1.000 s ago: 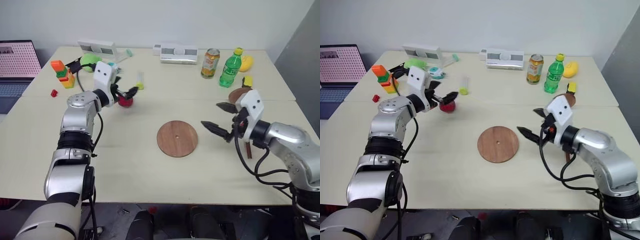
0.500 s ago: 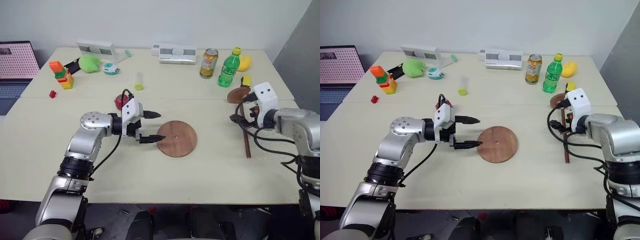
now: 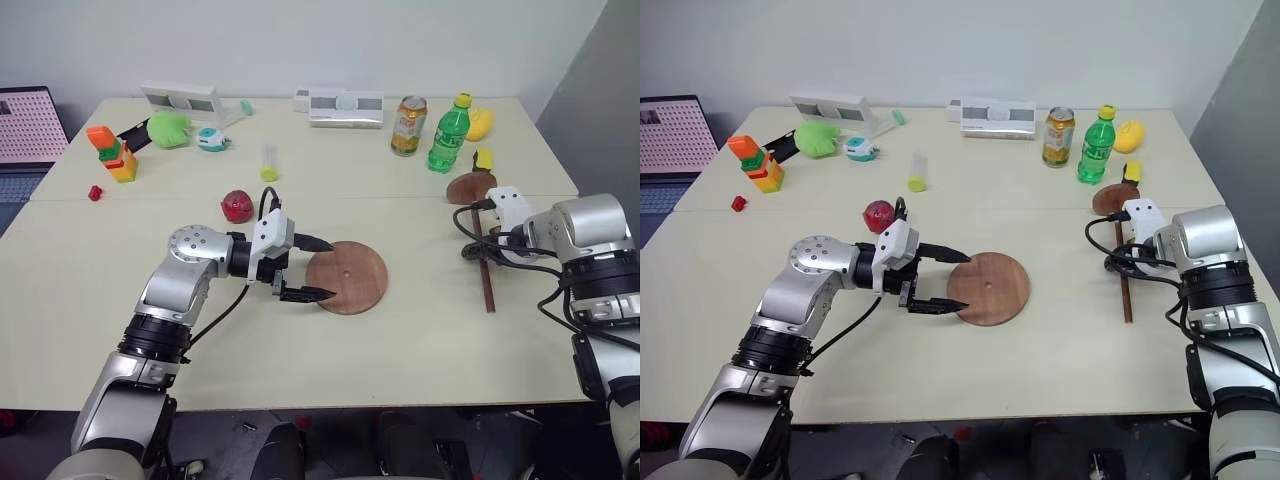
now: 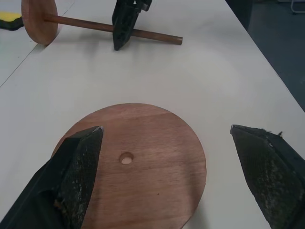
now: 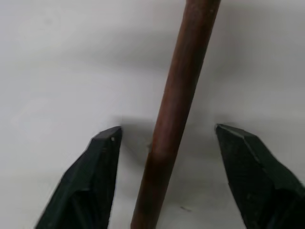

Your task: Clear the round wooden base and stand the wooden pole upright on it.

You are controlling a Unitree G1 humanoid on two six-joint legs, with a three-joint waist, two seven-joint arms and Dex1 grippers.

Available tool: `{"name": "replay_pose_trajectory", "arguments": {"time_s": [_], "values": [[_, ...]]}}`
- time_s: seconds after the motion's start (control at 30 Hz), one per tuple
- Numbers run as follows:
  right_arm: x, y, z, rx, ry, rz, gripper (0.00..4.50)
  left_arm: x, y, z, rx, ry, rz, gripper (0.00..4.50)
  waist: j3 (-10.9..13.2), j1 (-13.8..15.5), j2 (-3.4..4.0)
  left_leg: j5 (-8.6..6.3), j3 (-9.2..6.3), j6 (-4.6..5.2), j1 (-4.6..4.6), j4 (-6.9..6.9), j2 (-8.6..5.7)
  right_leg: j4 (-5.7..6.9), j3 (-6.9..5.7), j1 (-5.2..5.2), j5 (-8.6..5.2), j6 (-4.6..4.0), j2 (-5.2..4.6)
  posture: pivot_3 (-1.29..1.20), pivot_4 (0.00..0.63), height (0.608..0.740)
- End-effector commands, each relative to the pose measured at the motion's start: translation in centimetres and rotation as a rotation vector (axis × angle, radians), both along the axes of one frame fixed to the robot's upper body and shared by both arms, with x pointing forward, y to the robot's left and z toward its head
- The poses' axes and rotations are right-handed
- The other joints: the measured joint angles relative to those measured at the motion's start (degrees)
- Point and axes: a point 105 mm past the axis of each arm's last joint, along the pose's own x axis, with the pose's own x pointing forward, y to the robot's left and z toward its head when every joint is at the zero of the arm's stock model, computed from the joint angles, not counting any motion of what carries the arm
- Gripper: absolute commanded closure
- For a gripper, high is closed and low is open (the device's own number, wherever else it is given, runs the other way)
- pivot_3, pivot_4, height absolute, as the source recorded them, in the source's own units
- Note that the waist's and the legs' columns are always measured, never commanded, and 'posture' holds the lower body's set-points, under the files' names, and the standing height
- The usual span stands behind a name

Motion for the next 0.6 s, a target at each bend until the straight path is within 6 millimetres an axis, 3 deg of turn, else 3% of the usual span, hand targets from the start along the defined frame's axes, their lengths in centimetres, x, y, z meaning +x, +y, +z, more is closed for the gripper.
{"name": "replay_pose_trajectory", "arguments": {"time_s": [0.03, 0.3, 0.4, 0.5, 0.6], "values": [[0.1, 0.6, -0.1, 0.032, 0.001, 0.014, 2.19, -0.7, -0.4, 0.6, -0.005, -0.033, -0.029, 0.00, 0.00, -0.13, 0.01, 0.00, 0.00, 0.00, 0.00, 0.00, 0.01, 0.01, 0.00, 0.00, 0.00, 0.00, 0.00, 0.00, 0.150, 0.740], [0.0, 1.4, 0.1, 0.131, -0.020, -0.016, 4.24, -0.8, -0.2, 0.4, 0.008, -0.030, -0.029, 0.00, -0.01, -0.14, 0.01, -0.01, 0.00, 0.01, 0.01, -0.01, 0.04, 0.02, 0.01, 0.00, 0.00, 0.00, 0.03, 0.00, 0.150, 0.740], [0.5, 1.9, 1.0, 0.181, -0.097, -0.014, 4.26, -0.7, 0.1, 0.3, 0.015, -0.024, -0.022, 0.00, 0.00, -0.13, 0.01, -0.01, -0.02, 0.01, 0.00, -0.01, 0.04, 0.02, -0.01, 0.00, 0.00, 0.00, 0.03, 0.00, 0.150, 0.740], [1.6, 4.4, 4.9, 0.307, -0.361, 0.062, 4.26, -0.7, 0.8, 0.1, 0.030, -0.012, -0.005, 0.00, 0.00, -0.24, 0.01, -0.01, 0.01, 0.01, 0.01, -0.01, 0.05, 0.04, 0.03, -0.01, 0.00, 0.00, 0.04, 0.00, 0.150, 0.740], [1.2, 6.8, 9.0, 0.375, -0.656, 0.173, 4.26, -0.8, 1.3, 0.0, 0.038, -0.003, 0.007, 0.00, 0.00, -0.51, 0.03, 0.00, 0.04, 0.00, -0.04, -0.03, 0.06, 0.13, 0.08, -0.15, 0.00, 0.00, 0.05, 0.00, 0.150, 0.740]]}}
